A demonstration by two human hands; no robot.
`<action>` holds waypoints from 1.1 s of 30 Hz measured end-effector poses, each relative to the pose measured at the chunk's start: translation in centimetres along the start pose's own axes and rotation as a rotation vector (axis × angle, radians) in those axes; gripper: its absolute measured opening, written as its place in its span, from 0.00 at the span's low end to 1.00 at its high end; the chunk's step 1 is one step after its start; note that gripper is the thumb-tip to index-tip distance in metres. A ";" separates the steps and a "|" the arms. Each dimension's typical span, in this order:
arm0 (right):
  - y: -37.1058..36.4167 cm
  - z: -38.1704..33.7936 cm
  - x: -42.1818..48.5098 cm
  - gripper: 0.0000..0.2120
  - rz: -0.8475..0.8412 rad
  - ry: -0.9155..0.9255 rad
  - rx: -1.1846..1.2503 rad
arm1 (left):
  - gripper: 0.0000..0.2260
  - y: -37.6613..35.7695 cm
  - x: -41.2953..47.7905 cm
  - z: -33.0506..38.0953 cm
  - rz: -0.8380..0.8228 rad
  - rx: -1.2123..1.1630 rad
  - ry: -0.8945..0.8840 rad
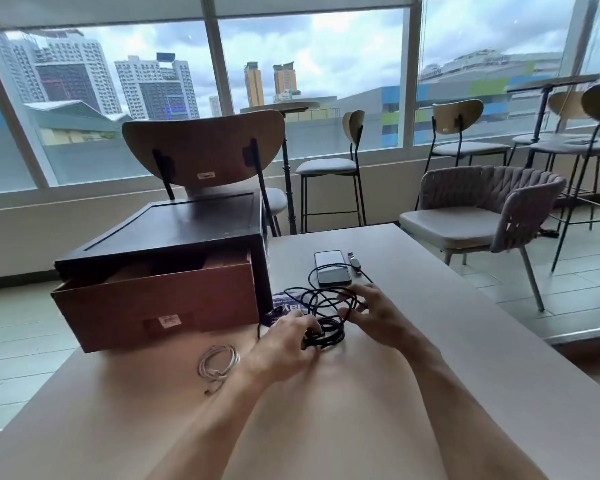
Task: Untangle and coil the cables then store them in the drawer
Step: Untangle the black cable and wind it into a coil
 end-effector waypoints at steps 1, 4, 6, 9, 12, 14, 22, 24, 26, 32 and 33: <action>0.0 0.2 0.1 0.15 -0.030 0.000 0.001 | 0.12 0.0 0.0 0.5 0.022 0.023 -0.034; -0.2 0.1 -0.2 0.23 -0.146 -0.052 0.118 | 0.09 -0.1 0.2 1.1 0.048 0.094 -0.077; -0.4 0.2 -0.7 0.30 -0.251 -0.118 0.212 | 0.06 -0.3 0.8 0.5 0.039 0.032 -0.063; -0.5 0.4 -1.4 0.38 -0.375 -0.161 0.178 | 0.03 -0.3 1.5 -0.2 0.043 -0.113 -0.037; -0.2 0.4 -1.0 0.21 -0.199 -0.139 0.087 | 0.04 -0.1 2.2 0.0 -0.015 -0.349 -0.037; 0.5 0.4 -0.8 0.08 -0.014 -0.102 0.071 | 0.05 0.6 2.4 0.1 -0.050 -0.544 0.002; 2.3 -3.7 0.5 0.10 0.190 -0.041 0.278 | 0.12 5.2 4.2 1.2 -0.035 -0.922 0.122; 2.1 -4.1 0.7 0.19 0.199 -0.100 0.301 | 0.12 6.1 4.6 1.7 -0.055 -0.958 0.116; 2.2 -4.1 0.7 0.27 0.206 -0.149 0.344 | 0.11 6.7 5.0 2.0 -0.031 -0.967 0.113; 3.6 -6.1 0.7 0.33 0.260 -0.162 0.111 | 0.11 7.5 5.6 2.2 0.142 -0.985 0.098; 3.7 -6.8 0.9 0.30 0.261 -0.134 0.120 | 0.11 7.5 5.6 2.5 0.142 -1.024 0.098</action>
Point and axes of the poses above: each hand's wrist, its own x-axis towards the middle knuckle, its own y-axis out of the back of the hand, z = x × y, the point moved 7 cm from there along x, towards the middle knuckle, and after that the axes turned 9 degrees about y, right-handed, at the moved point
